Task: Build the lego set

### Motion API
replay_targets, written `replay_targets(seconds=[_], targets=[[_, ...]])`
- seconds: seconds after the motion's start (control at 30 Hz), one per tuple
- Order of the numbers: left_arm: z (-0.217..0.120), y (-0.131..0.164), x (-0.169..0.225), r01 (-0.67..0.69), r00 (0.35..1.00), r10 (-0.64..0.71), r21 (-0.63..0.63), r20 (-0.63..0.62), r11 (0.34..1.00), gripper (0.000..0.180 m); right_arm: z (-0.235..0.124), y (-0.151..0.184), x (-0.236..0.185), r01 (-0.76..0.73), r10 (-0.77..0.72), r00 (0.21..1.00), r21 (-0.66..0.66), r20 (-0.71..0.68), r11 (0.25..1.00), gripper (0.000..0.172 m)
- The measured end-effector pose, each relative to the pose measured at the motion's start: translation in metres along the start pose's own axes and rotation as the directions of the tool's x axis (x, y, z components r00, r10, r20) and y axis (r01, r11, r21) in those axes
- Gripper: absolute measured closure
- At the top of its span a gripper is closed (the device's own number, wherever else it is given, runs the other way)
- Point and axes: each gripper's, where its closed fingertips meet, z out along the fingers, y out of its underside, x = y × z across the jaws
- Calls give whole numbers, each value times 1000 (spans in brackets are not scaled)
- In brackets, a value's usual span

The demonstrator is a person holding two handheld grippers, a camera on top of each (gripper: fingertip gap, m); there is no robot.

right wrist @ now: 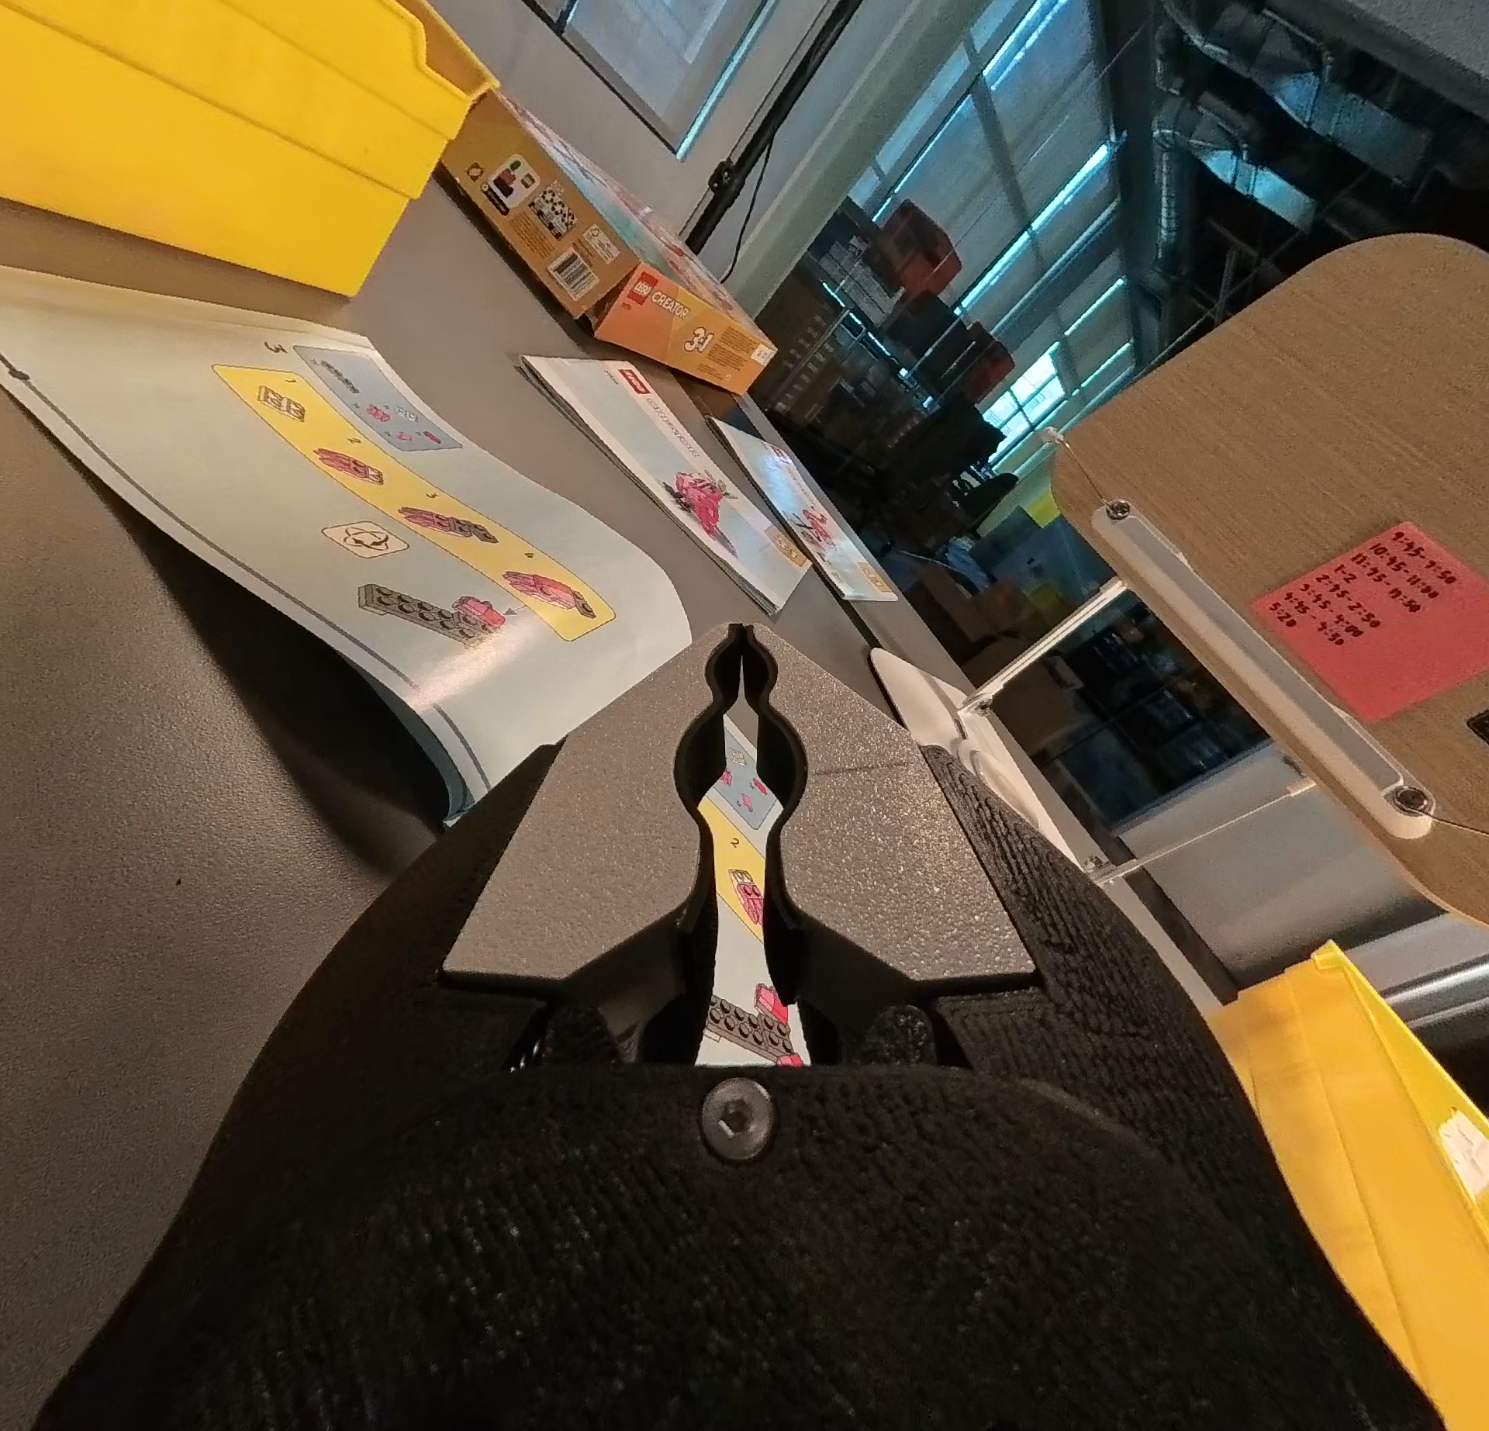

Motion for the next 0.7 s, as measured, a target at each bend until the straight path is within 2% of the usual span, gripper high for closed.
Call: replay_targets(seconds=[0.17,0.33,0.43,0.53,0.63,0.7], targets=[[-5,-4,-1,3,1000,-1,67,-23,998,166,0,0,1,-5,5,1000,2,-4,1000,172],[-37,-15,12,6,997,15,293,-69,956,166,-1,-1,3,-13,13,1000,8,-11,1000,172],[-60,-18,21,-20,999,33,429,-22,903,166,-2,-1,3,-15,15,1000,11,-12,1000,172],[-89,-26,39,-75,997,57,585,49,808,166,-3,-2,5,-28,29,999,22,-18,999,172],[-122,-44,80,-121,992,106,785,70,608,166,-7,-2,10,-56,57,998,32,-36,998,172],[-127,-47,128,-131,976,215,844,19,520,166,-10,-2,16,-83,85,995,41,-51,996,172]])
